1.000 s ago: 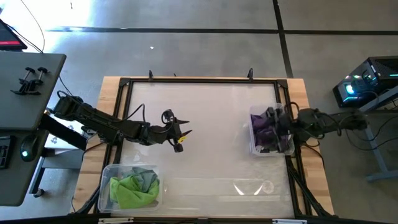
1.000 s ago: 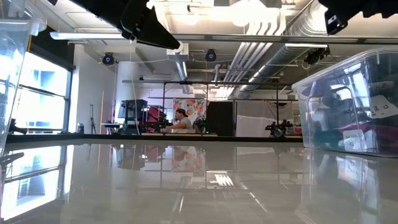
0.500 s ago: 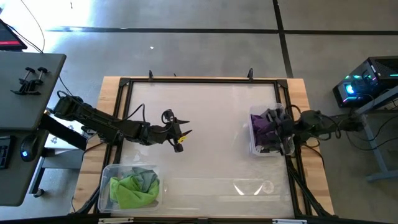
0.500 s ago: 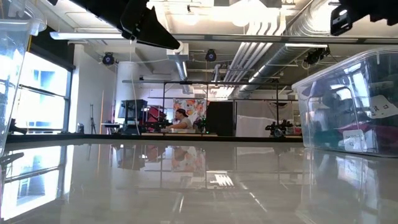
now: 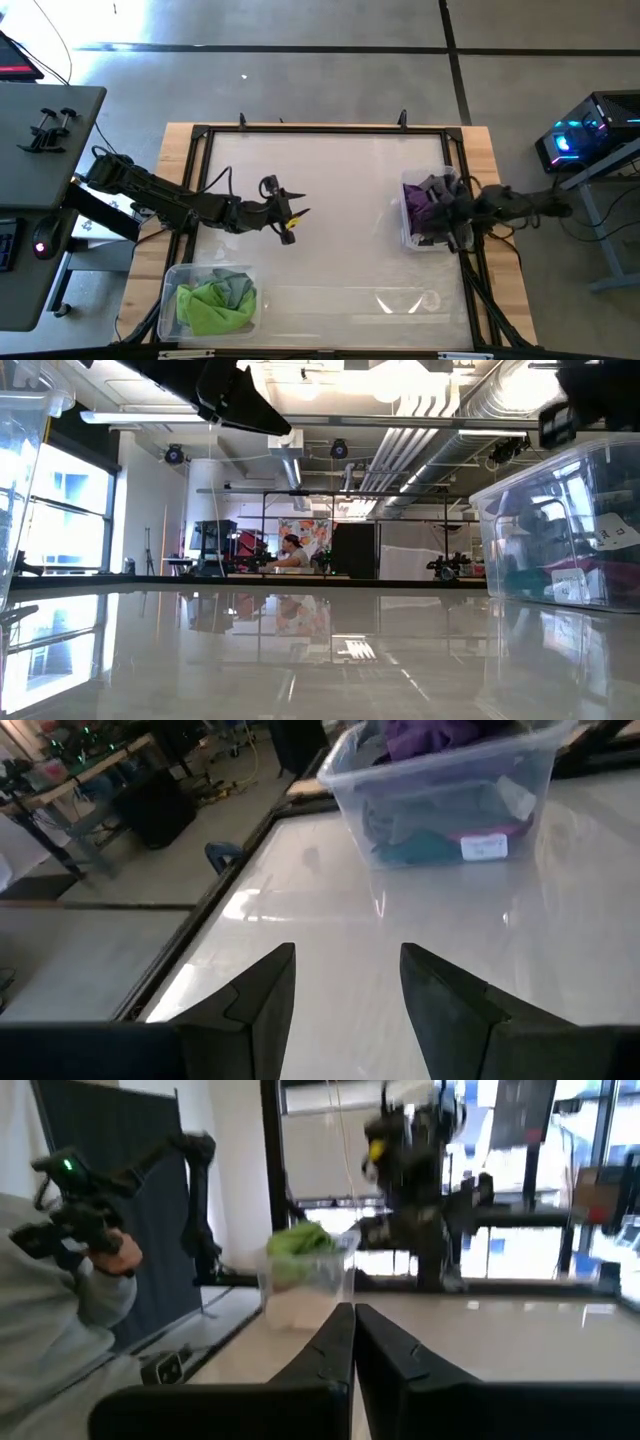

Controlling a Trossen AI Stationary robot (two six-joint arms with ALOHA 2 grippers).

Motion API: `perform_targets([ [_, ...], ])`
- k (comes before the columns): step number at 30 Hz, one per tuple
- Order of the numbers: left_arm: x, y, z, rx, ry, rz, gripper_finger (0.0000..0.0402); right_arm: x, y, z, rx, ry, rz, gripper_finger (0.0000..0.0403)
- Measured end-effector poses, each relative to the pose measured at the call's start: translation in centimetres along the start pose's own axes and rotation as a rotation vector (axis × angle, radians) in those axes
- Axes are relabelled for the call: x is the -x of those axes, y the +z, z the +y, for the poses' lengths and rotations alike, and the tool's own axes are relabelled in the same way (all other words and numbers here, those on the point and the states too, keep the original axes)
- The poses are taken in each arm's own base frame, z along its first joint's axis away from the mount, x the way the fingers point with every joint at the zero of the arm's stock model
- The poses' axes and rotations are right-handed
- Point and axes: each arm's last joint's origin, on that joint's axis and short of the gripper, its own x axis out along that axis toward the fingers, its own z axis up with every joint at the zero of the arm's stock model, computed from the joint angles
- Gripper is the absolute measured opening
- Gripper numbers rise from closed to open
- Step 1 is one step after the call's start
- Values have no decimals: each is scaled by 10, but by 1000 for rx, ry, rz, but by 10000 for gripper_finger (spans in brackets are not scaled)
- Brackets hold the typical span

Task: Sort microfiber towel by color & place in baskets
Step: Return to Home Position

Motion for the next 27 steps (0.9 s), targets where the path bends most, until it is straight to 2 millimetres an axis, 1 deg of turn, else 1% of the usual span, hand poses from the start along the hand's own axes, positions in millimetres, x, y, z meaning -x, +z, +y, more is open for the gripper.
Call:
perform_targets([
  [3,-1,2,1,11,-4,-17,170,-3,-16,-1,-18,3,11,3],
  [7,-5,4,4,32,-98,-41,170,-3,-29,-2,-19,4,22,3],
  [10,-9,6,9,57,-149,-70,170,-3,-31,-2,-16,4,37,3],
  [13,-12,7,14,71,-138,-80,170,-3,-31,-2,8,-5,33,4],
  [19,-14,7,18,87,-124,-81,170,-3,-33,-6,45,-124,55,4],
  [22,-10,6,20,107,-129,-103,170,-3,-35,-6,39,-147,72,4],
  [24,-3,-1,24,140,-143,-144,170,-3,-35,-6,35,-146,73,4],
  [27,14,-13,38,214,-163,-244,170,-3,-35,-6,23,-143,72,4],
])
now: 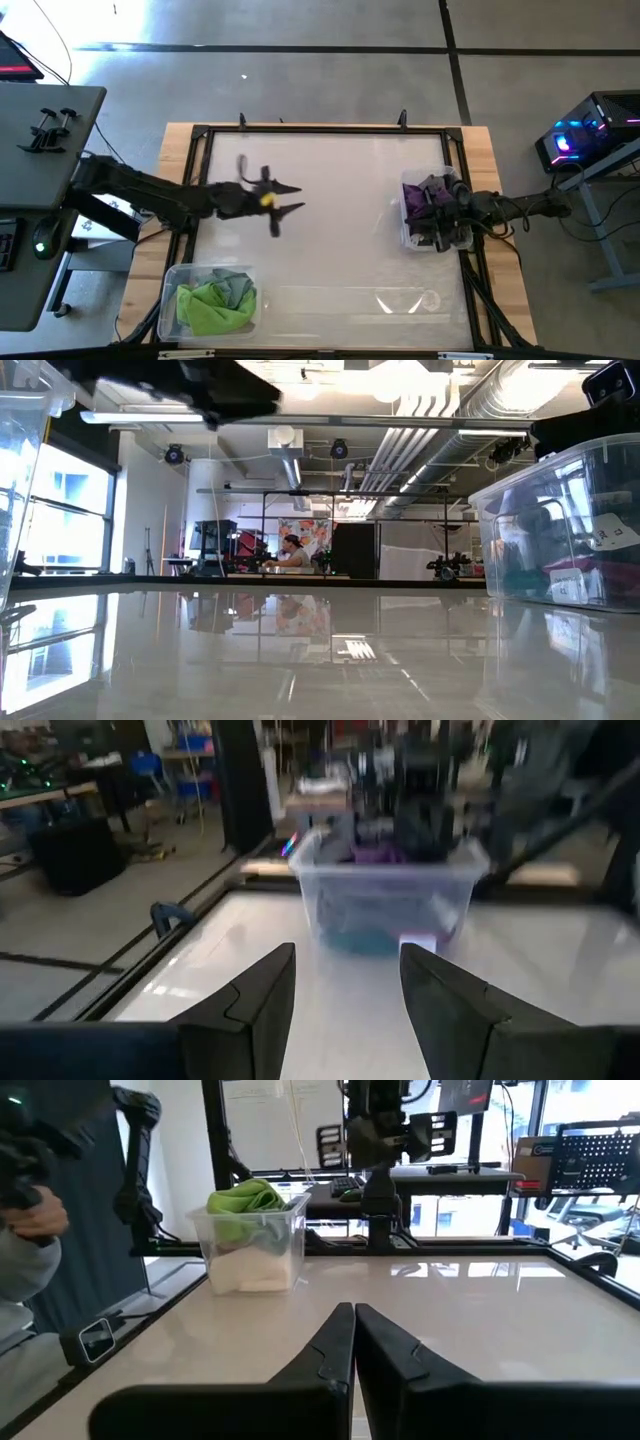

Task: Sort microfiber towel by color & place in baskets
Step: Return to Home Position

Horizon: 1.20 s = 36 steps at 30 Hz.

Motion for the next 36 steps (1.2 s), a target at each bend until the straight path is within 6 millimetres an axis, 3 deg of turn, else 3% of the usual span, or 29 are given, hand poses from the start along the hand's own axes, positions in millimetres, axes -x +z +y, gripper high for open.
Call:
perform_targets([
  [7,51,-13,31,129,4,-99,170,-1,-1,0,43,4,11,5],
  [15,89,-27,48,147,-81,-197,164,-1,-1,0,73,4,11,5],
  [20,105,-42,53,161,-140,-256,114,-1,-1,0,45,4,11,5],
  [26,117,-68,52,140,-209,-325,13,-1,-1,0,31,4,11,5],
  [28,120,-76,51,141,-230,-338,8,-1,-1,0,31,4,11,5],
  [36,128,-77,47,63,-270,-356,2,-1,-1,0,31,4,12,5],
])
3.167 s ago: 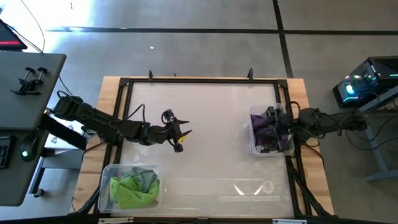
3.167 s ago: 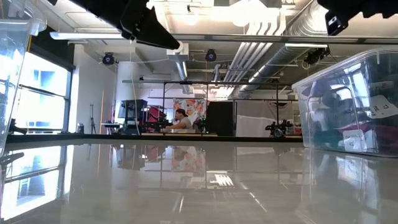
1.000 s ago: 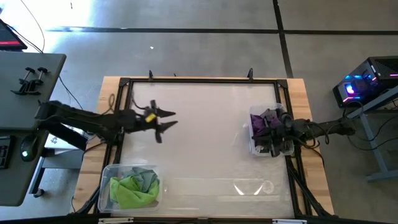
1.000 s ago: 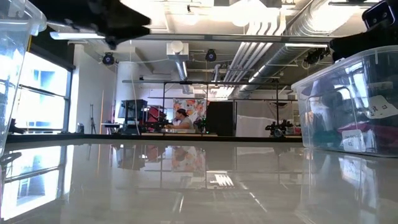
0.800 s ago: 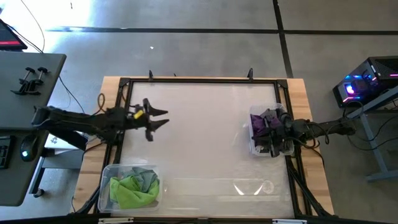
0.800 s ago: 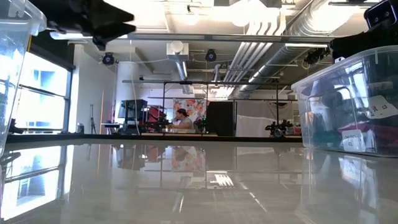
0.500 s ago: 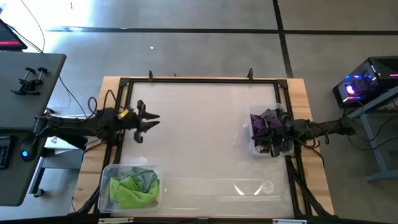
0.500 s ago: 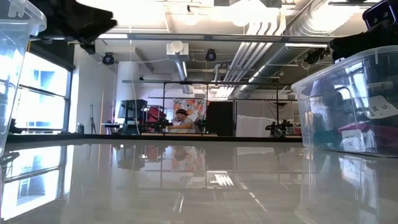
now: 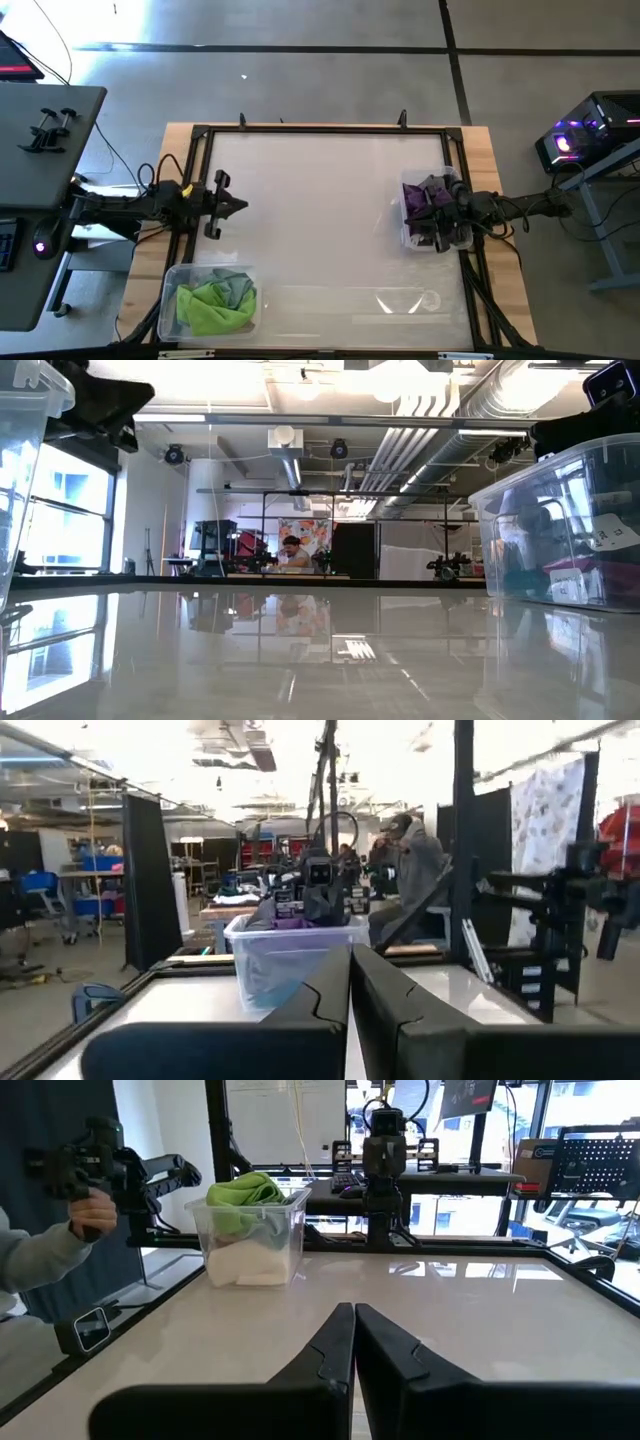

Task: Sort microfiber towel by color & place in baskets
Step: Return to Home Position

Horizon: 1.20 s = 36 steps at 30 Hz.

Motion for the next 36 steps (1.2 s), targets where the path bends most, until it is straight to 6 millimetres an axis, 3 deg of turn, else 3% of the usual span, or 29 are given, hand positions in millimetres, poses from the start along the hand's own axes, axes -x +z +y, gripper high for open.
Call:
perform_targets([
  [12,2,-13,1,-89,79,136,0,0,0,0,0,0,0,5],
  [17,3,-14,3,-116,26,149,0,0,0,0,0,0,0,5],
  [26,5,-31,17,-173,167,343,0,0,0,0,0,0,0,5],
  [36,3,-38,19,-93,196,419,0,0,0,0,0,0,0,5],
])
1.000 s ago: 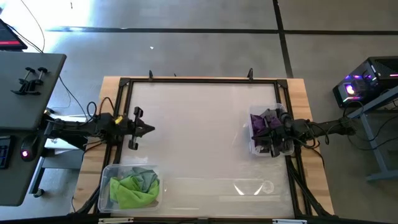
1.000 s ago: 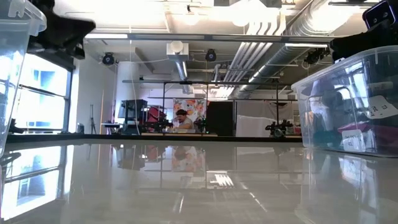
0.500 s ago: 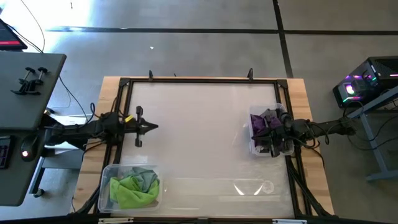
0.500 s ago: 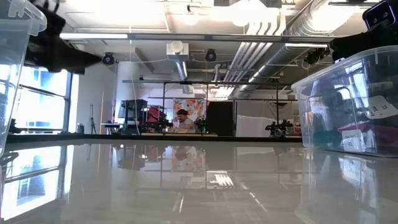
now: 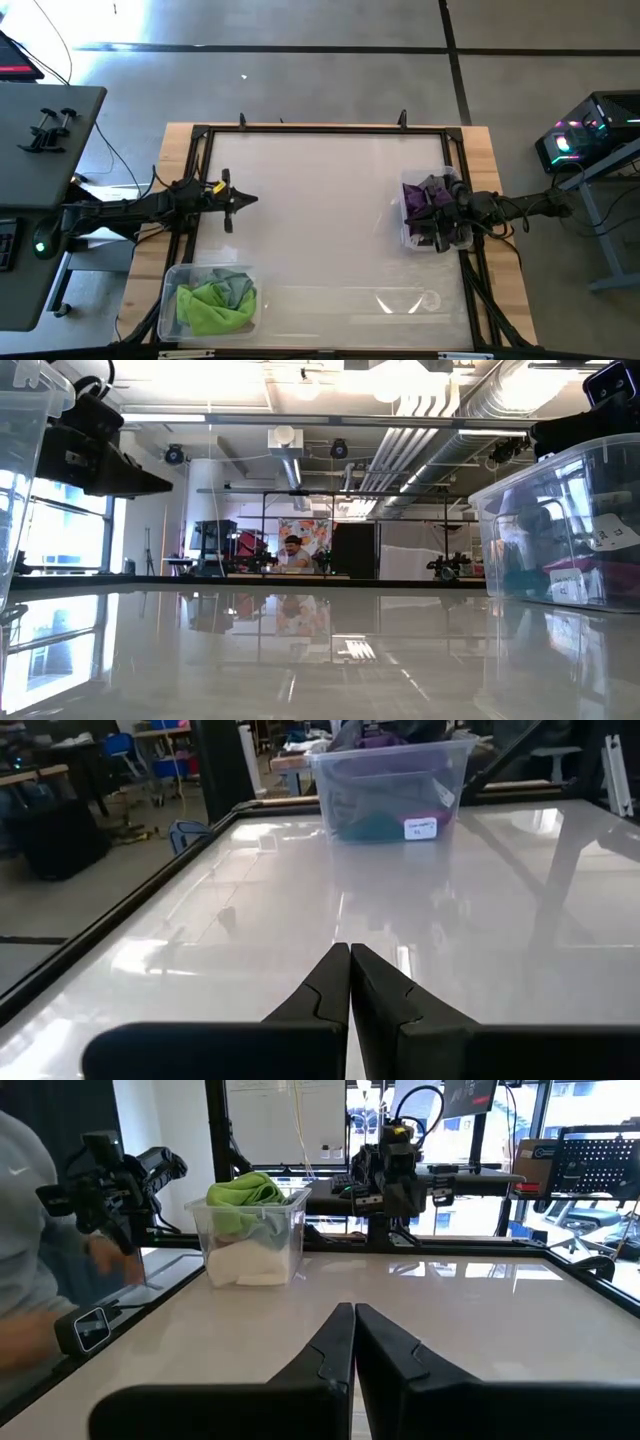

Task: Sort microfiber towel by color & place in baskets
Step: Return to Home Position

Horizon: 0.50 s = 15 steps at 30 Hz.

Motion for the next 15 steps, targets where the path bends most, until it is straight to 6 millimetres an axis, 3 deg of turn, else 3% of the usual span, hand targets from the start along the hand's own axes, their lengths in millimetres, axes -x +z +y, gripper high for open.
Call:
perform_targets([
  [11,0,0,0,11,1,3,0,0,0,0,0,0,0,5],
  [15,0,0,-1,162,-12,1,0,0,0,0,0,0,0,5],
])
